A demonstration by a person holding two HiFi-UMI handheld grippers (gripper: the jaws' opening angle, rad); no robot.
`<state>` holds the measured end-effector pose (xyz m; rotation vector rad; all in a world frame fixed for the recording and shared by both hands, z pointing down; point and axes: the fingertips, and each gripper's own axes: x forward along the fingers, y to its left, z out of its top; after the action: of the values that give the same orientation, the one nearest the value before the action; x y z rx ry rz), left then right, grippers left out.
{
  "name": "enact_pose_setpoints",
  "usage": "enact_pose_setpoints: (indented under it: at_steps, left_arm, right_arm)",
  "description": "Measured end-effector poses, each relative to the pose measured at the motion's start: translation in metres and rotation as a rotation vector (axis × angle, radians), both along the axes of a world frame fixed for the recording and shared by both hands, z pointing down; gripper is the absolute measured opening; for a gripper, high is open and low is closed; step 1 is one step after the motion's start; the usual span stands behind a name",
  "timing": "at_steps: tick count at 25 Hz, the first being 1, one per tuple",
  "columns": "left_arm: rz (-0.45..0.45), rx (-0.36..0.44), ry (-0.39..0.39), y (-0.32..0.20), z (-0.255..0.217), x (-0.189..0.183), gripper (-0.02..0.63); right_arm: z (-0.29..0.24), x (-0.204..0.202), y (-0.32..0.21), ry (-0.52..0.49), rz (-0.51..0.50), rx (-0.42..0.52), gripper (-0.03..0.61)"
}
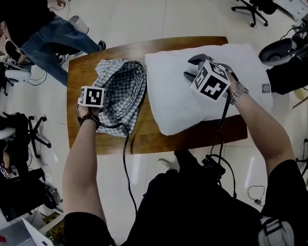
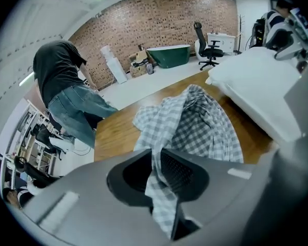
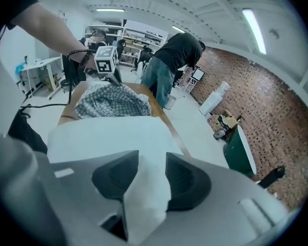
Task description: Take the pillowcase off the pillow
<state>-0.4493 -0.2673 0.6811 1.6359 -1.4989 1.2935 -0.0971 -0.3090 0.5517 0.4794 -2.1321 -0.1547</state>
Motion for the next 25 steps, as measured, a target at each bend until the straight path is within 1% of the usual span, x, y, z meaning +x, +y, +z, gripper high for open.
enact_pose_setpoints:
  at_steps: [1, 2, 3, 5, 6, 7, 8, 9, 10, 12, 15, 19, 20, 23, 25]
  left_arm:
    - [-0.005, -0.008, 0.003, 0.009, -0.004, 0.005, 0.058]
    - [0.020, 0.040, -0.003, 0.007, -0.011, 0.010, 0.057]
    - [0.068, 0.128, -0.005, -0.003, -0.022, 0.017, 0.057]
    - [0.185, 0.323, 0.042, -0.021, -0.055, 0.047, 0.049]
    - [0.211, 0.369, 0.053, -0.021, -0.065, 0.056, 0.043]
    - [0.193, 0.349, 0.034, -0.011, -0.065, 0.053, 0.037]
    - [0.152, 0.296, -0.002, 0.005, -0.059, 0.043, 0.034]
    - [0.123, 0.261, -0.027, 0.016, -0.056, 0.036, 0.032]
    - [0.123, 0.266, -0.029, 0.022, -0.061, 0.039, 0.027]
    - [0.164, 0.333, -0.004, 0.026, -0.080, 0.057, 0.020]
    - [0.150, 0.316, -0.022, 0.049, -0.083, 0.065, 0.009]
    - [0.179, 0.354, -0.002, 0.072, -0.093, 0.098, 0.005]
    - [0.191, 0.371, 0.008, 0.078, -0.097, 0.107, 0.006]
    - [0.249, 0.459, 0.047, 0.092, -0.121, 0.141, 0.005]
    - [0.242, 0.436, 0.056, 0.104, -0.122, 0.150, 0.005]
  right_arm:
    - [-0.001, 0.003, 0.004, -0.002, 0.009, 0.015, 0.164]
    - [-0.002, 0.006, 0.009, -0.007, 0.019, 0.027, 0.164]
    - [-0.004, 0.008, 0.014, -0.013, 0.028, 0.037, 0.164]
    - [-0.009, 0.010, 0.027, -0.027, 0.043, 0.057, 0.163]
    - [-0.011, 0.011, 0.034, -0.034, 0.049, 0.066, 0.163]
    - [-0.013, 0.012, 0.040, -0.040, 0.054, 0.074, 0.163]
    - [-0.015, 0.013, 0.047, -0.046, 0.059, 0.081, 0.161]
    - [-0.017, 0.014, 0.053, -0.052, 0.063, 0.086, 0.158]
    - [-0.020, 0.015, 0.059, -0.058, 0.068, 0.092, 0.153]
    - [-0.027, 0.018, 0.071, -0.070, 0.077, 0.104, 0.138]
    - [-0.034, 0.026, 0.092, -0.090, 0.089, 0.120, 0.123]
    - [-0.040, 0.037, 0.119, -0.133, 0.105, 0.127, 0.104]
    - [-0.041, 0.038, 0.127, -0.148, 0.111, 0.127, 0.100]
    - [-0.047, 0.041, 0.147, -0.190, 0.132, 0.138, 0.076]
    - [-0.055, 0.041, 0.155, -0.214, 0.140, 0.155, 0.060]
